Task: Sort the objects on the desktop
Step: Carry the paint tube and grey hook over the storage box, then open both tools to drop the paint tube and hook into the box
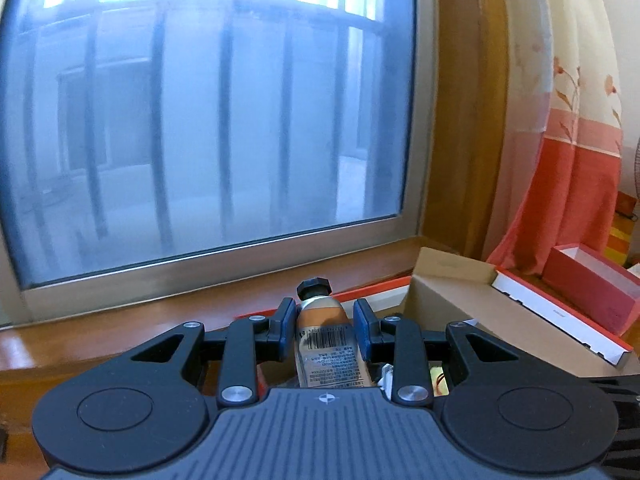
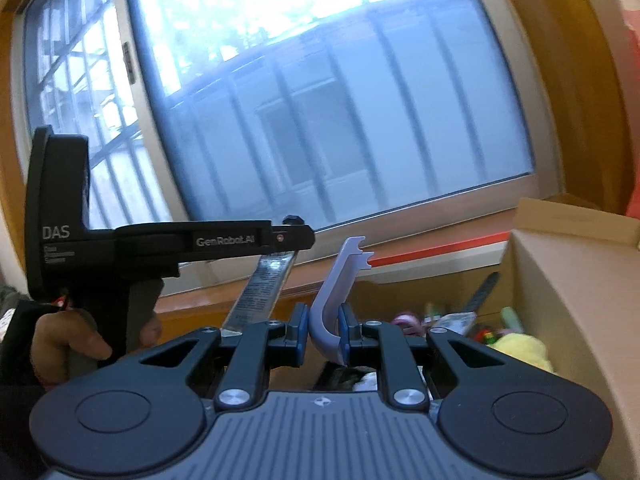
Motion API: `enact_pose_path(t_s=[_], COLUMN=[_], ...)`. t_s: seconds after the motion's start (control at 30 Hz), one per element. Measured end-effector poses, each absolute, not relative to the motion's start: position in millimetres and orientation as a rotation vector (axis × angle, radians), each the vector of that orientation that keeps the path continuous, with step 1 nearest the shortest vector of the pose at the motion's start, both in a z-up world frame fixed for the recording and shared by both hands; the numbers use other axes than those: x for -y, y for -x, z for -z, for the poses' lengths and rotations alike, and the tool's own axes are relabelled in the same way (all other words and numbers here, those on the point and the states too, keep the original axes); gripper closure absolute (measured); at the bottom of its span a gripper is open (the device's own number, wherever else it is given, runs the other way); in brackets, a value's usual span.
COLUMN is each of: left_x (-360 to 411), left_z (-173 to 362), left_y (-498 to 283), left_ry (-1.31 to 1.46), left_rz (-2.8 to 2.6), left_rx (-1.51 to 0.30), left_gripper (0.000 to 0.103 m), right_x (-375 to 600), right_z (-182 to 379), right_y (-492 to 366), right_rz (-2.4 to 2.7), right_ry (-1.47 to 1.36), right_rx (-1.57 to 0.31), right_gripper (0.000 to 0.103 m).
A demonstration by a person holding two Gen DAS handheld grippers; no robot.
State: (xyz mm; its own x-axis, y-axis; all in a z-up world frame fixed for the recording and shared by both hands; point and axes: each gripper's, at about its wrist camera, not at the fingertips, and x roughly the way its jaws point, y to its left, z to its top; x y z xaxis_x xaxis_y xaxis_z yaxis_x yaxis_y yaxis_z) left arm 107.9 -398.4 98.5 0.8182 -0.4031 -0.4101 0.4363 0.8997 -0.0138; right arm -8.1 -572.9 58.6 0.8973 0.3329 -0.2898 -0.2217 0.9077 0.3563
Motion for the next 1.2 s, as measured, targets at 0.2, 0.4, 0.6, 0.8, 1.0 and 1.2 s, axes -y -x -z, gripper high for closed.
enact_pose_path(t_s=[0.2,0.4,0.6,0.8,1.0,1.2], left_x=[420,441,453,452,441,416], left_z=[-93,-79,-63,-56,-60,-65], left_y=[-126,-147,-159,-158,-144,-119], left_ry=[-0.106,-0.114,-0.127,-0.126,-0.102,-0.078], left_rz=[0.497,0.537,0.559,0.586,0.564,0.519], left_rx=[-0.430,-0.468,-0.518,-0.558,-0.549,-0.532], left_gripper=[0.071,0.071,0.071,0.050,0.019,0.005], right_x=[595,612,623,631,634,624], right_z=[-51,-41,-30,-20,-18,-22], right_y=[-1,-12,-25,-34,-34,-28], right_rz=[-0.209,-0.132,-0.049,0.027,0.040,0.041], right_ry=[-0.346,-0.346,-0.331,-0.353,-0.371,-0.345], right_rx=[-0.350,-0.364,-0.398,-0.432,-0.432,-0.422], right_gripper=[0.085,0.085,0.085,0.060,0.040,0.028])
